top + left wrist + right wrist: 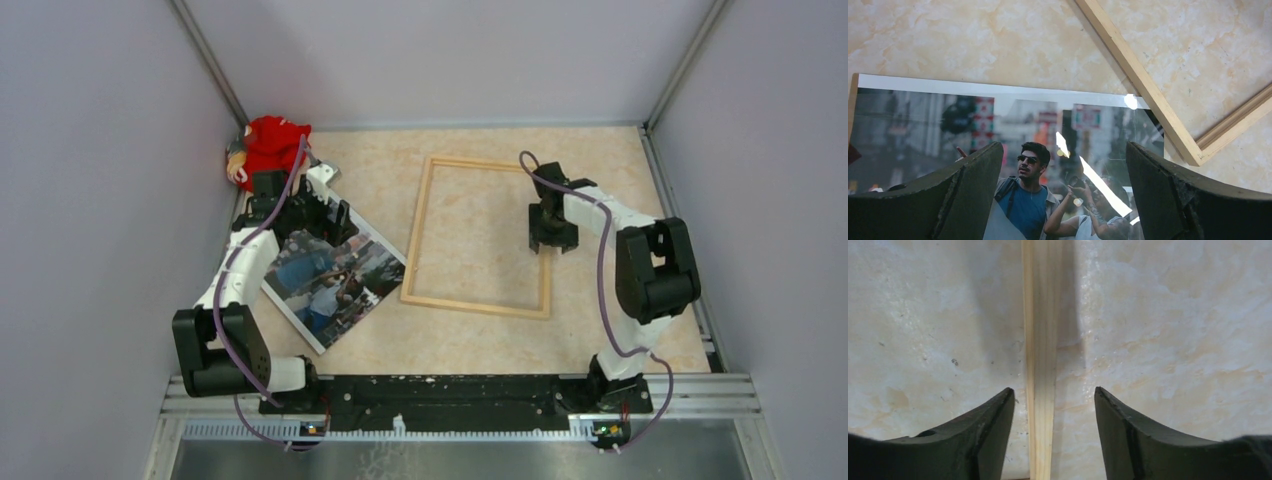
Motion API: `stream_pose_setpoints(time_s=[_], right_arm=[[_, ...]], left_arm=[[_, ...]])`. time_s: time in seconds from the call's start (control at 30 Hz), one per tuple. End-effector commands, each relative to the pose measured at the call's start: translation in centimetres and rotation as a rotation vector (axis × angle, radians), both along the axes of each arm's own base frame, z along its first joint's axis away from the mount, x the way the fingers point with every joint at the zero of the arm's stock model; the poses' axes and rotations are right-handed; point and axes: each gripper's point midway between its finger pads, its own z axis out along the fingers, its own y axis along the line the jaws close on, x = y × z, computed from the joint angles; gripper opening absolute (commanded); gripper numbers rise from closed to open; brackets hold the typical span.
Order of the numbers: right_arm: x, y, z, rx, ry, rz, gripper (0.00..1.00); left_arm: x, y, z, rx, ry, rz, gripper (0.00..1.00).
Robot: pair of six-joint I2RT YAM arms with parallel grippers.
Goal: Put the photo into the frame
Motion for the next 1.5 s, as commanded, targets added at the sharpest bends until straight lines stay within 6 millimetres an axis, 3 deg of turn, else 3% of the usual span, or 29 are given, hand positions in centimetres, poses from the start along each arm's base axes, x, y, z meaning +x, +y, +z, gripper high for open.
stream_pose_setpoints(time_s=[0.0, 0.1, 0.17, 0.3, 0.47, 0.53, 0.63, 0.8, 1.0, 1.23, 1.33, 1.47], right_arm=[[1.6, -1.6, 2.8, -0.097, -0.09, -0.051, 0.63], [2.9, 0.1, 6.0, -0.01, -0.207, -0.076, 0.7], [4.2, 3.4, 8.5, 0.072, -0.292, -0.048, 0.78], [6.2, 12.1, 10.5, 0.181, -0.342, 0.048, 0.78], [8.8, 24.2, 10.0, 0.245, -0.361, 0.184, 0.81], [9.9, 27.5, 8.5, 0.234, -0.34, 0.215, 0.8], [10.9, 30.1, 6.1, 0.205, -0.311, 0.243, 0.77], [10.7, 31.3, 2.1, 0.205, -0.269, 0.269, 0.71], [8.9, 29.1, -0.8, 0.132, -0.209, 0.301, 0.59], [6.4, 24.0, -0.9, 0.037, -0.215, 0.327, 0.43], [5.3, 22.1, -0.3, 0.044, -0.215, 0.321, 0.43], [4.7, 21.9, 0.9, 0.073, -0.217, 0.337, 0.57]], left_arm=[[0.3, -0.2, 0.6, 0.002, -0.032, -0.022, 0.99], [0.2, -0.3, 0.7, -0.005, -0.024, -0.021, 0.99], [0.1, -0.3, 0.6, -0.007, -0.017, -0.017, 0.99], [0.7, 0.5, 0.1, 0.004, 0.025, 0.052, 0.99], [0.9, 2.4, -1.0, 0.085, 0.11, 0.108, 0.98], [0.7, 3.2, -1.2, 0.113, 0.131, 0.125, 0.99], [0.5, 4.9, -0.9, 0.139, 0.125, 0.165, 0.98], [0.3, 7.8, -0.3, 0.185, 0.116, 0.225, 0.98], [0.0, 13.6, -0.1, 0.305, 0.133, 0.354, 0.98], [-2.3, 24.8, -0.7, 0.578, 0.155, 0.62, 0.98], [-4.3, 28.8, -1.2, 0.729, 0.191, 0.723, 0.98], [-6.5, 31.1, -1.8, 0.818, 0.207, 0.776, 0.98]])
